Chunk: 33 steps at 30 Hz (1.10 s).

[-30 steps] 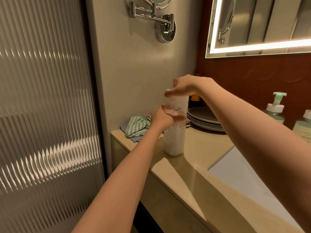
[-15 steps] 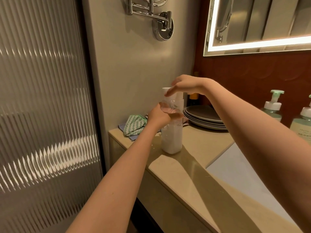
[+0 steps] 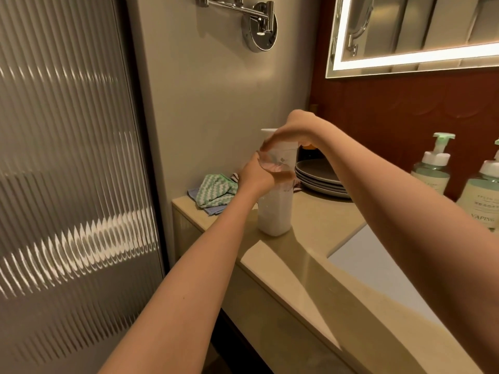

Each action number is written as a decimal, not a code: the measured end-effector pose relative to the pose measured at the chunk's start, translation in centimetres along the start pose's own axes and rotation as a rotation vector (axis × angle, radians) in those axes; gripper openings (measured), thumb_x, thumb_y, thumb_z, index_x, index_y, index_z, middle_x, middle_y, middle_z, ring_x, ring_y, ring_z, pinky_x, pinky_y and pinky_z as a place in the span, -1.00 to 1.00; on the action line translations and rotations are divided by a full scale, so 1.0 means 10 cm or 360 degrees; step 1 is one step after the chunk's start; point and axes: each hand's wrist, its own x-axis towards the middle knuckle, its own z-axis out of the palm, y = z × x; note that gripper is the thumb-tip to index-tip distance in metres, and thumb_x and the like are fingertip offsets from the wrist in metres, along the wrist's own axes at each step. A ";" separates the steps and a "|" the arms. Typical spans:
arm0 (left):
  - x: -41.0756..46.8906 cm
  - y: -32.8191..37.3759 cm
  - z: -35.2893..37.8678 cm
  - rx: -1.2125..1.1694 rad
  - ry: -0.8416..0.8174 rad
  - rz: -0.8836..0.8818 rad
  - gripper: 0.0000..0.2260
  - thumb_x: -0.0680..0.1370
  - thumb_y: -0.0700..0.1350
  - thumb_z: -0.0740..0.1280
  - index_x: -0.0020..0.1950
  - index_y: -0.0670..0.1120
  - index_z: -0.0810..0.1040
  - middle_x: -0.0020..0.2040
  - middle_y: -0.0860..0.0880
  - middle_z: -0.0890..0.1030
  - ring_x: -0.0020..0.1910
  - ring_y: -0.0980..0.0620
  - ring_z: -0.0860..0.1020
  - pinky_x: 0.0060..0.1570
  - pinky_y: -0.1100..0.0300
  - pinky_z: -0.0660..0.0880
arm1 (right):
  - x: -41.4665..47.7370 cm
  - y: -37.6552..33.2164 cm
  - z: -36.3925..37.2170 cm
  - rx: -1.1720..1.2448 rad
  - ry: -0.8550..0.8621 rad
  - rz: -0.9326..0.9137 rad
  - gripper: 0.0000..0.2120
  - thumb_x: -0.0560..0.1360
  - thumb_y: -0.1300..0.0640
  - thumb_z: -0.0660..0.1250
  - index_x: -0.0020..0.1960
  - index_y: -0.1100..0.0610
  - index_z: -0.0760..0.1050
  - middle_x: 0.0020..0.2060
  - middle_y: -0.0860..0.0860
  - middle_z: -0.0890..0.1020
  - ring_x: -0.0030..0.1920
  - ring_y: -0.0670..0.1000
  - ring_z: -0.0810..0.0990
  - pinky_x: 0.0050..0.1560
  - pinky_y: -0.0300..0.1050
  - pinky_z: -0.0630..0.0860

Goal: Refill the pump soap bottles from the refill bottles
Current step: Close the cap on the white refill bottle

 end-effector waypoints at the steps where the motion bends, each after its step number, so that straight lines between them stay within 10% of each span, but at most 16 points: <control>1: -0.01 -0.01 0.02 -0.0004 0.0018 0.0022 -0.33 0.32 0.03 0.53 0.34 -0.02 0.33 0.22 0.00 0.48 0.21 -0.03 0.43 0.20 0.05 0.42 | 0.00 0.01 0.01 0.0008 0.0042 0.0014 -0.46 0.29 -0.13 0.49 0.06 0.21 0.44 -0.11 0.09 0.48 -0.15 0.03 0.48 -0.33 -0.22 0.39; 7: -0.11 -0.08 0.12 0.0081 0.0194 0.0183 -0.39 0.32 0.05 0.52 0.29 -0.01 0.35 0.17 -0.01 0.50 0.11 0.03 0.44 -0.03 0.21 0.33 | -0.02 0.03 0.16 -0.0114 0.0325 -0.0008 -0.49 0.24 -0.19 0.49 -0.11 0.16 0.40 -0.30 0.03 0.44 -0.17 0.05 0.46 -0.44 -0.21 0.31; 18: -0.10 -0.01 0.10 0.0194 0.0117 0.0139 -0.23 0.34 0.10 0.50 0.44 -0.03 0.22 0.32 -0.02 0.45 0.29 -0.08 0.40 0.20 0.01 0.40 | -0.07 0.28 0.22 0.0188 0.0344 -0.0055 -0.39 0.27 -0.25 0.43 0.04 0.25 0.52 -0.18 0.04 0.53 -0.27 -0.03 0.48 -0.43 -0.21 0.34; 26: -0.13 -0.06 0.22 0.0192 0.0314 0.0205 -0.46 0.36 0.08 0.47 0.23 -0.03 0.33 0.14 -0.04 0.52 0.10 -0.08 0.49 0.00 0.05 0.45 | -0.10 0.29 0.32 -0.0063 0.0680 0.0086 -0.40 0.29 -0.33 0.36 0.02 0.17 0.53 -0.18 0.01 0.49 -0.09 0.05 0.49 0.08 0.02 0.46; 33: -0.08 -0.05 0.20 0.0300 0.0230 0.0278 -0.37 0.36 0.15 0.47 0.29 -0.04 0.30 0.05 0.03 0.50 0.13 -0.06 0.48 -0.06 0.12 0.39 | 0.01 0.42 0.36 0.0397 0.0513 0.0130 -0.31 0.24 -0.30 0.43 0.15 0.17 0.49 -0.10 -0.01 0.55 -0.09 0.00 0.55 -0.13 -0.12 0.55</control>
